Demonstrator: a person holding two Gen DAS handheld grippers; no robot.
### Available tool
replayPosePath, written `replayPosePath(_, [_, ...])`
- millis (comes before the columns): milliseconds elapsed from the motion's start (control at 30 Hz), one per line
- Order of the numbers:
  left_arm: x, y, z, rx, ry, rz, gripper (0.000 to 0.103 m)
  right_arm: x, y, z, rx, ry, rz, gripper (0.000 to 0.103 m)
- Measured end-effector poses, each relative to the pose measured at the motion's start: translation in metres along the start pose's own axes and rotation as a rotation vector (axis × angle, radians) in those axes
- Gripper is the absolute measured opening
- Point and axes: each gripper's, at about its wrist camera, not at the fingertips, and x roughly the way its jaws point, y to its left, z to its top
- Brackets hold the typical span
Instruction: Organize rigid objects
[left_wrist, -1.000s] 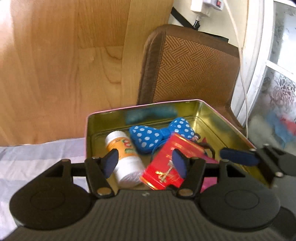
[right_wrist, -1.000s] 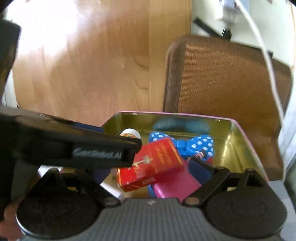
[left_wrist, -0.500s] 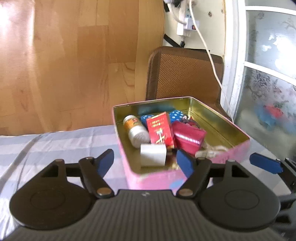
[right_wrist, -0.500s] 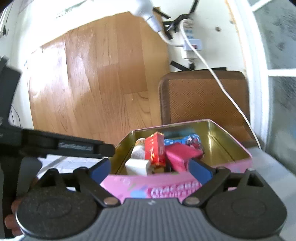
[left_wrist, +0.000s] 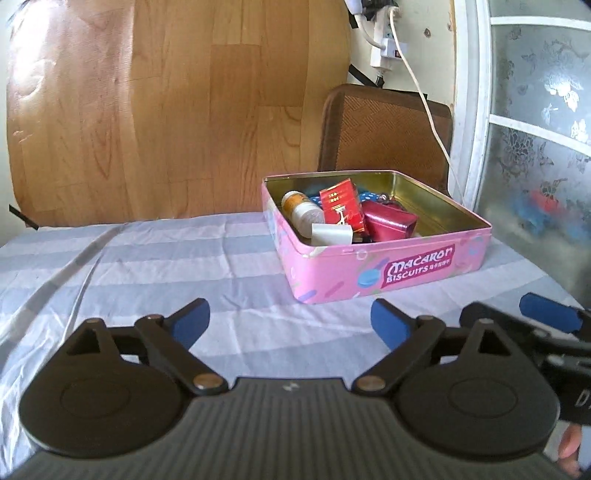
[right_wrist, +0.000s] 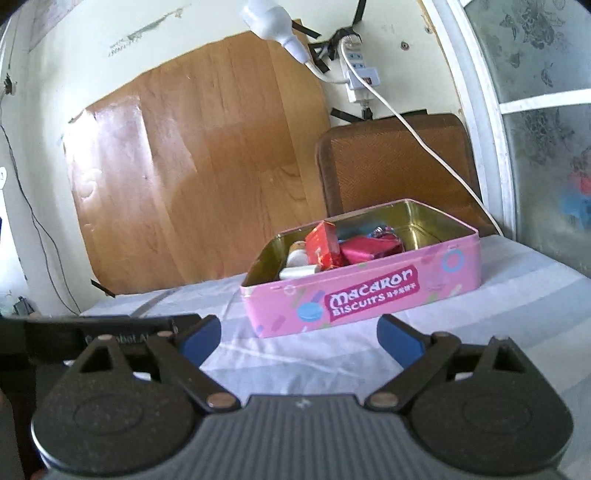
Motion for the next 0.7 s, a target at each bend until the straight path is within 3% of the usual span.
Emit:
replayPosePath(167, [-0.005,0.004,-0.006,-0.011,0.001,0.027,0.103,-0.015,0.012,0.004,-0.020,-0.046,0.004,0.095])
replayPosePath(333, [-0.007,0.007,-0.007,-0.010,-0.005,0.055,0.103,-0.021,0.020,0.006,-0.028,-0.073,-0.004,0.096])
replayPosePath(700, [0.001,0.006,-0.019,0.027,0.020,0.110,0.103,-0.010,0.019,-0.001,-0.005,-0.041,-0.008,0.099])
